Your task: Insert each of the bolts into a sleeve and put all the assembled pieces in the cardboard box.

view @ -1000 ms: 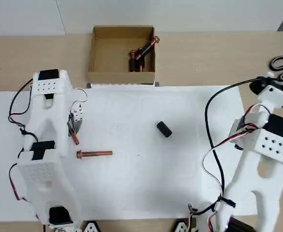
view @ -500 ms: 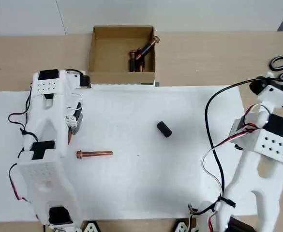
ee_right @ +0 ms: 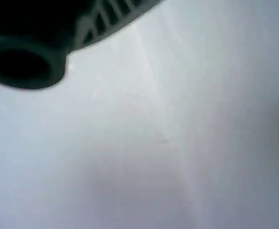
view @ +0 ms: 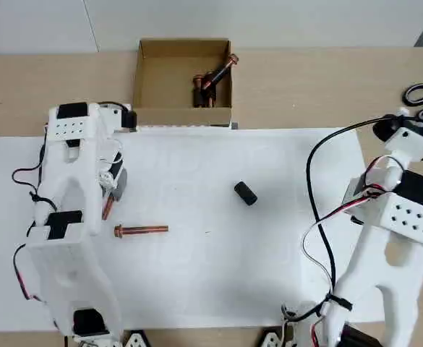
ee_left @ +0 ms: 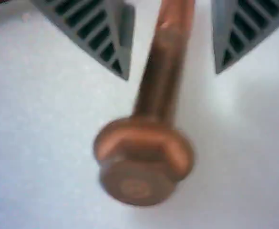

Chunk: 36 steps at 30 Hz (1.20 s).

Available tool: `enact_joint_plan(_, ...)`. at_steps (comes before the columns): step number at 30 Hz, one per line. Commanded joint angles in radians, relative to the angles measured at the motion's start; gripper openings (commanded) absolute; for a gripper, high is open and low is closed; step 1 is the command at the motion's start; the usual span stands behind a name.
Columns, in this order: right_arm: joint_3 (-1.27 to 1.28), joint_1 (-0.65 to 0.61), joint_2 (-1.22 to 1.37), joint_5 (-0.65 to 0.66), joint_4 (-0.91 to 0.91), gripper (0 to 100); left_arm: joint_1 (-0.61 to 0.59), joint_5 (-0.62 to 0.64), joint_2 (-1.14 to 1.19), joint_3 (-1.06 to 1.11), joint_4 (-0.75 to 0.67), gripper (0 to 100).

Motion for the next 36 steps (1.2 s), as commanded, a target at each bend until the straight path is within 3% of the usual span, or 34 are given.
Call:
enact_joint_plan(1, -0.006, -0.008, -0.022, -0.003, -0.016, 0.3, 0.020, -0.029, -0.140, -0.058, 0.026, 12)
enact_joint_plan(6, -0.006, -0.010, -0.022, -0.003, -0.016, 0.3, 0.060, -0.035, -0.183, -0.062, 0.026, 12)
enact_joint_plan(36, -0.006, -0.010, -0.022, -0.003, -0.016, 0.3, 0.060, -0.034, 0.058, -0.065, -0.124, 12)
